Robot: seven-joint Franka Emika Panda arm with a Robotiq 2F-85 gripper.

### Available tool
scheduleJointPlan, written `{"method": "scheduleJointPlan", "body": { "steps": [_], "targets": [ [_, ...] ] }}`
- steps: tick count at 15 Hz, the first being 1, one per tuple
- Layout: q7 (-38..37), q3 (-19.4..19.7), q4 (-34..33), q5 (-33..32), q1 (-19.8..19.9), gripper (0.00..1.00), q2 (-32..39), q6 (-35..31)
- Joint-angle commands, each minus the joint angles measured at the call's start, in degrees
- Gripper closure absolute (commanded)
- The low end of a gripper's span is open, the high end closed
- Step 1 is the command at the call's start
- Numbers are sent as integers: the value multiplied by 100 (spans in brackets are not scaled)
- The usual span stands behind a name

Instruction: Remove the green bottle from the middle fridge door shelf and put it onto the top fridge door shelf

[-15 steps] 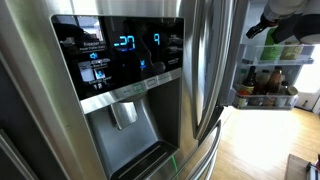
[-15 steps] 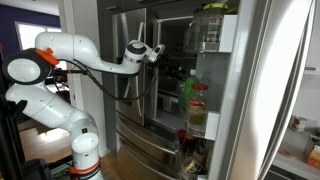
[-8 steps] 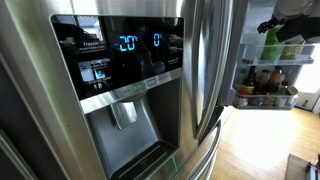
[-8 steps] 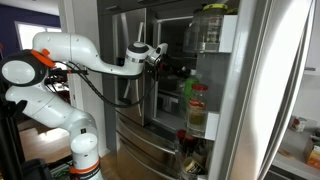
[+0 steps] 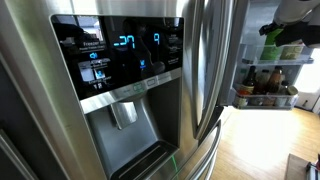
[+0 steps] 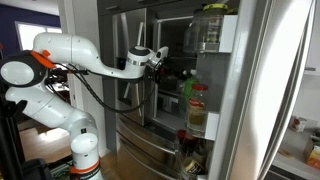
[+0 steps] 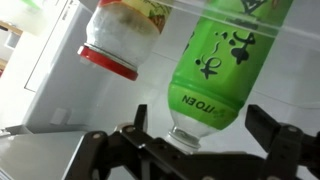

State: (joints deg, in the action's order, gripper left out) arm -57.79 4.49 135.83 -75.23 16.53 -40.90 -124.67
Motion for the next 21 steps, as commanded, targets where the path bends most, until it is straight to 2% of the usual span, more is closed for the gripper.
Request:
{"method": "scheduleJointPlan", "body": {
  "steps": [1, 4, 8, 16, 21],
  "targets": [
    [-294, 116, 215, -308, -257, 26, -75, 94],
    [-397, 100, 288, -546, -339, 51, -69, 101],
    [-247, 27, 308, -996, -564, 62, -118, 87],
    [886, 30, 423, -2220, -1225, 63, -244, -81],
    [2243, 97, 645, -2331, -1592, 63, -417, -201]
  ]
}}
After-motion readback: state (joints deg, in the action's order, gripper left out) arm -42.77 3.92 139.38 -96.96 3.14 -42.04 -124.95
